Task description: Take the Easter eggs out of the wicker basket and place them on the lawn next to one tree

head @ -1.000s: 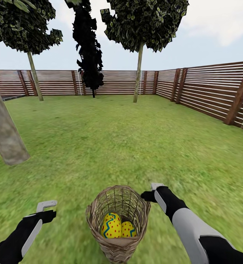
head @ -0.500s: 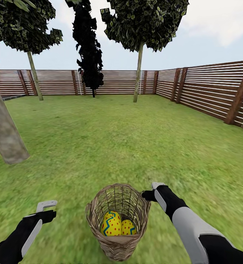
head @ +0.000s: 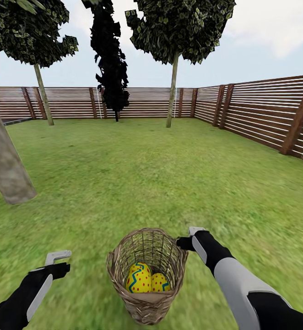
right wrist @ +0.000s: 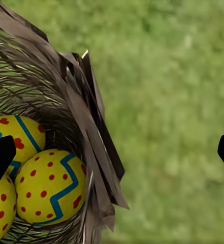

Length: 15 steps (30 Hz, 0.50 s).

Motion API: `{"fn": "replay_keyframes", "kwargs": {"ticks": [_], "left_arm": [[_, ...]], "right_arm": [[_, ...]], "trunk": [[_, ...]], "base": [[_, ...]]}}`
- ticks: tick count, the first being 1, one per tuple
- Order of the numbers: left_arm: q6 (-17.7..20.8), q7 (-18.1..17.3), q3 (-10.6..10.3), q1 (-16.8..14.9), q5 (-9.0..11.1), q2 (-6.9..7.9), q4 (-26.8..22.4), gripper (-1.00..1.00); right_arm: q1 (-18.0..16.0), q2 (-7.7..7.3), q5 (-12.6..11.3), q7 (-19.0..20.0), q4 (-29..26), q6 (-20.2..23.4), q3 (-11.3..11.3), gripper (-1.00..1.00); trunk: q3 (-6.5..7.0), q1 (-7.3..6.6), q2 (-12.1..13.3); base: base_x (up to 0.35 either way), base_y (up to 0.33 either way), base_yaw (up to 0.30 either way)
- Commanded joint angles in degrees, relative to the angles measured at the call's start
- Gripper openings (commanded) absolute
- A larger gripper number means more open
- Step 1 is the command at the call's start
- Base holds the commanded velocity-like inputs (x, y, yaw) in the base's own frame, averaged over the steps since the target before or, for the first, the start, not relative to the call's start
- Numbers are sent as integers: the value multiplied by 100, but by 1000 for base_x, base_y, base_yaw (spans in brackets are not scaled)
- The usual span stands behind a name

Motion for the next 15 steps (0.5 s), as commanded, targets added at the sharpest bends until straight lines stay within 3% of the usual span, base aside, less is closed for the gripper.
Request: {"fn": "replay_keyframes", "kwargs": {"ticks": [1,15], "left_arm": [[22,43,-6,-2,61,2,-9,100],[19,43,-6,-2,66,2,-9,100]], "right_arm": [[-2,7,-39,-35,-11,24,-21,100],[-4,28,-39,-36,-6,24,-11,100]], "trunk": [[-6,-1,-3],[-96,109,-203]], "base": [[0,0,0],[0,0,0]]}}
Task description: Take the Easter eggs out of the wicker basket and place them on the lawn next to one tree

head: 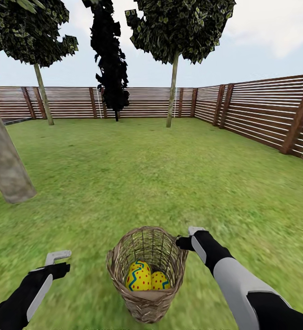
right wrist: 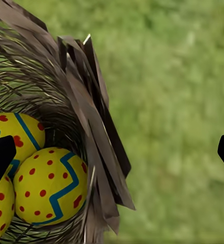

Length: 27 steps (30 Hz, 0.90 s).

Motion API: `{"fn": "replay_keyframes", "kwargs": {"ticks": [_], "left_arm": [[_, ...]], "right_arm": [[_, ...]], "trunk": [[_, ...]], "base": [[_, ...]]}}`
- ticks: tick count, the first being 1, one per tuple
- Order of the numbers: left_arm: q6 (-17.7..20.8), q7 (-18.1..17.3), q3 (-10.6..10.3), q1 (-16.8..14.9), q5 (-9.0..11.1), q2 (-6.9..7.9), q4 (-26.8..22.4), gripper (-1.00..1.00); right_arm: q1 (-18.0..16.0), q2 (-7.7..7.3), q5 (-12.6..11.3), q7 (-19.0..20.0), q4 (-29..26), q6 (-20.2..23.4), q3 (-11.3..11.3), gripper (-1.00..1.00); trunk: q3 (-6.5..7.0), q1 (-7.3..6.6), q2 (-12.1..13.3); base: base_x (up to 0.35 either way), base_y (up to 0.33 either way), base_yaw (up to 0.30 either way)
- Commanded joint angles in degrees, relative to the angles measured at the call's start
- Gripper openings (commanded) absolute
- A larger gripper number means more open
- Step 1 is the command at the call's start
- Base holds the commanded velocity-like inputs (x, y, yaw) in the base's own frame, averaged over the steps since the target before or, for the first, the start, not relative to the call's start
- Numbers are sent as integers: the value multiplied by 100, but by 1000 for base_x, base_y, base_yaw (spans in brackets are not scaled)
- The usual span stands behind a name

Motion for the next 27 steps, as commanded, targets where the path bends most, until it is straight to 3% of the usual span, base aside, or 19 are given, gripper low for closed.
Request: {"fn": "replay_keyframes", "kwargs": {"ticks": [1,11,15,27], "left_arm": [[23,43,-6,-2,63,2,-9,100],[23,43,-8,-2,64,2,-12,100],[23,43,-10,-2,61,2,-11,100],[23,43,-7,-2,65,2,-14,100]], "right_arm": [[-1,7,-39,-36,-9,24,-20,100],[0,14,-39,-36,-9,24,-19,100],[0,17,-39,-36,-9,24,-19,100],[-32,19,-39,-36,-9,24,-19,100]], "trunk": [[-6,-1,-2],[-6,-1,-2],[-78,87,-163],[-96,109,-203]], "base": [[0,0,0],[0,0,0],[0,0,0],[0,0,0]]}}
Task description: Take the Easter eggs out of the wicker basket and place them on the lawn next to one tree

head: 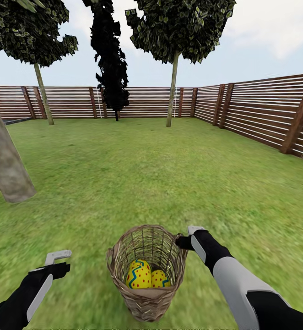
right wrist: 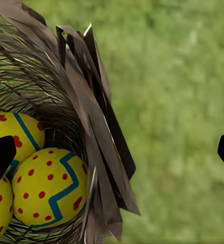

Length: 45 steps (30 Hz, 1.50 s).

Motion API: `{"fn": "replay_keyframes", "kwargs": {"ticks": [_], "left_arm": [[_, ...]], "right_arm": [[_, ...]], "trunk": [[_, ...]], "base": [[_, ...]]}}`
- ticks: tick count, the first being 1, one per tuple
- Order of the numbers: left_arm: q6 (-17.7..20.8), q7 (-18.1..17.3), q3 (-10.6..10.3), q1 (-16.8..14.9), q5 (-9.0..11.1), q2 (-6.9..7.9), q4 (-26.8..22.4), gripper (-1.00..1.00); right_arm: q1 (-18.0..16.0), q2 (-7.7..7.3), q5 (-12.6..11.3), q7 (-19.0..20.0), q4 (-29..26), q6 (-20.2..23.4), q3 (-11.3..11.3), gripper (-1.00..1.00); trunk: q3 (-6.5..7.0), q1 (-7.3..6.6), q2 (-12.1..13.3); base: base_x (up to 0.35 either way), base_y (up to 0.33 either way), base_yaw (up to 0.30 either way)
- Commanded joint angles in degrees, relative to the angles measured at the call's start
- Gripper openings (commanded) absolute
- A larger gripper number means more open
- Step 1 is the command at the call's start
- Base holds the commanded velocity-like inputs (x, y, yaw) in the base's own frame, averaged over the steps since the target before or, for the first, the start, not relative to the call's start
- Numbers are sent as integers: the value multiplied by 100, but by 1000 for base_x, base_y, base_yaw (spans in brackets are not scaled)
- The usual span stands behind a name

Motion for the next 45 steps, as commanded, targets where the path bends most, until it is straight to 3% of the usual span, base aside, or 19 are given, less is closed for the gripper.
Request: {"fn": "replay_keyframes", "kwargs": {"ticks": [1,4,19,20,45], "left_arm": [[23,43,-6,-2,61,2,-10,100],[20,43,-7,-2,58,2,-12,100],[23,43,-14,-2,53,2,-60,100],[23,43,-14,-2,53,2,-62,100],[23,48,-15,-2,52,-7,-65,100]], "right_arm": [[-4,5,-39,-36,-10,24,-20,100],[-10,5,-39,-36,-9,24,-20,100],[-27,5,-39,-36,-9,24,-12,100],[-28,5,-39,-36,-9,24,-11,-100],[-41,13,-39,-36,8,24,-9,-100]], "trunk": [[-24,21,-44],[-78,87,-164],[-78,87,-164],[-78,87,-164],[-78,87,-164]], "base": [[0,0,0],[0,0,0],[0,0,0],[0,0,0],[0,0,0]]}}
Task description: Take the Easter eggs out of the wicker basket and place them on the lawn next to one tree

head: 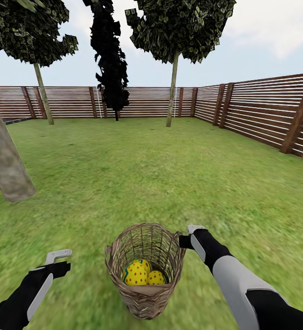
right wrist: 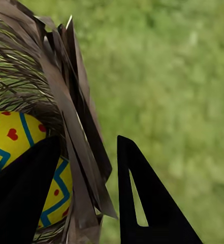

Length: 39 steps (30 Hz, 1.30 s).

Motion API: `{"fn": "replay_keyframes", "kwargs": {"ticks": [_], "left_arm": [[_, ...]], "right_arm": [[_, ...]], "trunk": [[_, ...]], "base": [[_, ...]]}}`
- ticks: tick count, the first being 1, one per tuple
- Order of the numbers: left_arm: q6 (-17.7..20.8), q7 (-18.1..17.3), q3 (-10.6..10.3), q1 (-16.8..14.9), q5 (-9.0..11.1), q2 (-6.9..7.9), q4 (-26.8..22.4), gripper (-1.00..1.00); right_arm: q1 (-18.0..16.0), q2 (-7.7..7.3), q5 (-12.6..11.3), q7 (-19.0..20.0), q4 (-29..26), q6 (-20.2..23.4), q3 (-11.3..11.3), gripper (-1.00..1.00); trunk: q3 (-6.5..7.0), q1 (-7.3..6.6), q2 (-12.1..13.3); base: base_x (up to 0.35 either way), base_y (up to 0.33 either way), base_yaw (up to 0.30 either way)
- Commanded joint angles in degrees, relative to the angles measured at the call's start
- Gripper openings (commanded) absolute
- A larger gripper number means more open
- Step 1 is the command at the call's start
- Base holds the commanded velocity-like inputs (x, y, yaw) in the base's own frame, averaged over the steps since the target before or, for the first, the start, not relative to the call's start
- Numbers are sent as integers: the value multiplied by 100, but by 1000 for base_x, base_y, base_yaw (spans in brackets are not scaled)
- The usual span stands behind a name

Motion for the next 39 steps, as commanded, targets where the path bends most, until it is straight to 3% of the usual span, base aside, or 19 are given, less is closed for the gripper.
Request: {"fn": "replay_keyframes", "kwargs": {"ticks": [1,18,19,23,26,29,32,34,35,37,39], "left_arm": [[23,44,-6,-2,58,2,-9,100],[13,46,1,-2,35,13,-3,100],[15,46,2,-2,35,42,-2,100],[31,33,53,4,168,474,0,100],[257,-7,585,132,299,661,-74,100],[649,-29,1090,485,306,901,-637,100],[747,-27,1641,838,297,1063,-879,100],[769,-44,2058,1043,300,1258,-924,100],[785,-73,2364,1118,304,1342,-934,100],[799,-111,2830,1211,301,1408,-944,100],[799,-176,3111,1433,313,1432,-948,100]], "right_arm": [[0,6,-70,-33,-9,24,-23,-100],[0,13,-70,-33,-8,22,-15,-100],[0,14,-70,-33,-8,21,-15,-100],[0,7,-64,-40,-4,16,-9,-100],[0,8,-65,-45,-6,15,-7,-100],[0,9,-64,-50,-9,3,-16,-100],[0,1,-62,-51,-14,-21,-42,-100],[0,4,-61,-45,-47,-5,-29,-100],[0,9,-64,-39,-67,7,-22,-100],[0,3,-73,-30,-78,12,-22,-100],[0,3,-77,-25,-79,14,-23,-100]], "trunk": [[-6,-1,-2],[299,-374,680],[317,-396,720],[389,-484,880],[443,-550,1000],[497,-616,1121],[550,-682,1241],[586,-726,1321],[604,-748,1361],[640,-792,1442],[676,-836,1522]], "base": [[0,0,0],[0,0,0],[0,0,0],[0,0,0],[0,0,0],[0,0,0],[0,0,0],[0,0,0],[0,0,0],[0,0,0],[0,0,0]]}}
